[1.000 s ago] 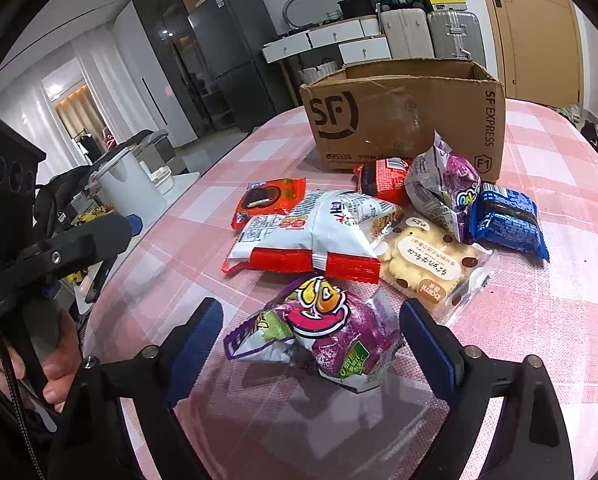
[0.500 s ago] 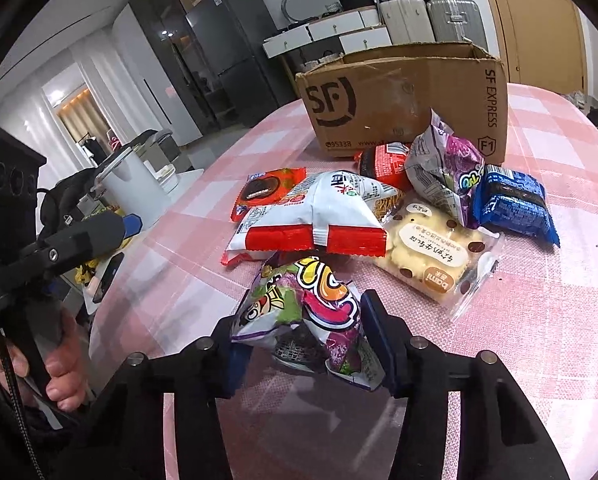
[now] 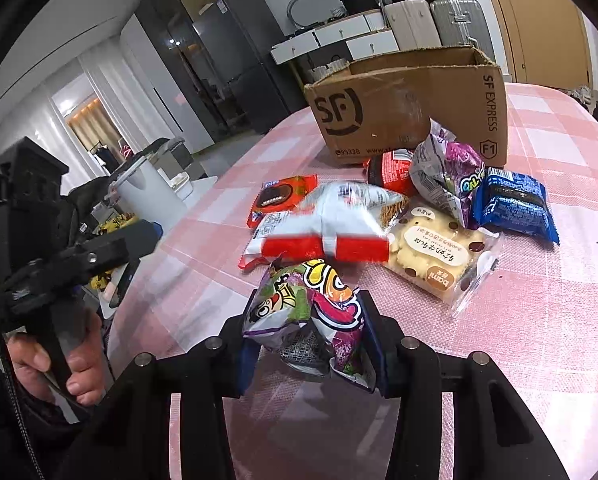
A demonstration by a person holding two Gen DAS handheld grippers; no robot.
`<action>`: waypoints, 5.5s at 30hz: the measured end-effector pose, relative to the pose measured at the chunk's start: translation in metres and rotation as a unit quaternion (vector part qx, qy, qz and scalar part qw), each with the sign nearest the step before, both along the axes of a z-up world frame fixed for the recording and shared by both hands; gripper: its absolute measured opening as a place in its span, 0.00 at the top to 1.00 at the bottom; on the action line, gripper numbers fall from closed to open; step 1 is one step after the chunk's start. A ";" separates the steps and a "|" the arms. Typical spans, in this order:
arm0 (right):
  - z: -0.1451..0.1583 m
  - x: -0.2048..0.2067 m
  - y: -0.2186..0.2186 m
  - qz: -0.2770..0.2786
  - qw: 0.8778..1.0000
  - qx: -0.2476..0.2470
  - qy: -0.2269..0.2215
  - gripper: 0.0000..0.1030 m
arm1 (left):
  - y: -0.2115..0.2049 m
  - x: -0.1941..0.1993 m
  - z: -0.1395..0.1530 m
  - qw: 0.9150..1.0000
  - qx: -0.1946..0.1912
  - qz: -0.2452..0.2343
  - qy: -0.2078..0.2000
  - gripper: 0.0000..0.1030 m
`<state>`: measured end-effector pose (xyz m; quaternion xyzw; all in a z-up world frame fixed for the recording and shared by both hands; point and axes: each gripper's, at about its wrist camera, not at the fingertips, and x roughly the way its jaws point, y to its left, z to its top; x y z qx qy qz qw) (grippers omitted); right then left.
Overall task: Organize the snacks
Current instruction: 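Grasp the purple candy bag with the right tool, then grasp the red Oreo pack with the left tool while the right tool holds the purple bag, then carry the red Oreo pack left and purple candy bag right over the box, then open both tools to drop the Oreo pack and purple bag into the box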
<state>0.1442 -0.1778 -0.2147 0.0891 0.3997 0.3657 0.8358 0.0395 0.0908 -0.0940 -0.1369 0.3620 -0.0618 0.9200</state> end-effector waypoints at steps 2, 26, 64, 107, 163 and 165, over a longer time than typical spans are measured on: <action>0.002 -0.001 -0.002 -0.003 1.000 0.003 -0.002 0.56 | 0.000 0.002 -0.001 1.000 0.000 0.001 0.004 0.01; 0.012 0.000 -0.051 -0.048 0.998 0.045 -0.011 0.56 | 0.009 0.100 -0.019 0.996 0.022 0.030 0.078 0.01; 0.005 0.017 -0.076 -0.070 0.995 0.072 0.000 0.56 | 0.021 0.174 -0.071 0.992 0.062 -0.010 0.111 0.62; 0.021 0.014 -0.070 -0.073 0.995 0.070 -0.019 0.56 | 0.033 0.138 -0.036 0.996 0.041 -0.013 0.082 0.71; 0.191 0.223 -0.021 -0.073 0.992 0.028 -0.100 0.56 | -0.048 0.302 0.166 0.994 0.040 -0.096 -0.022 0.70; 0.181 0.232 -0.019 -0.075 0.993 0.017 -0.095 0.56 | -0.050 0.317 0.150 0.994 0.036 -0.098 -0.010 0.70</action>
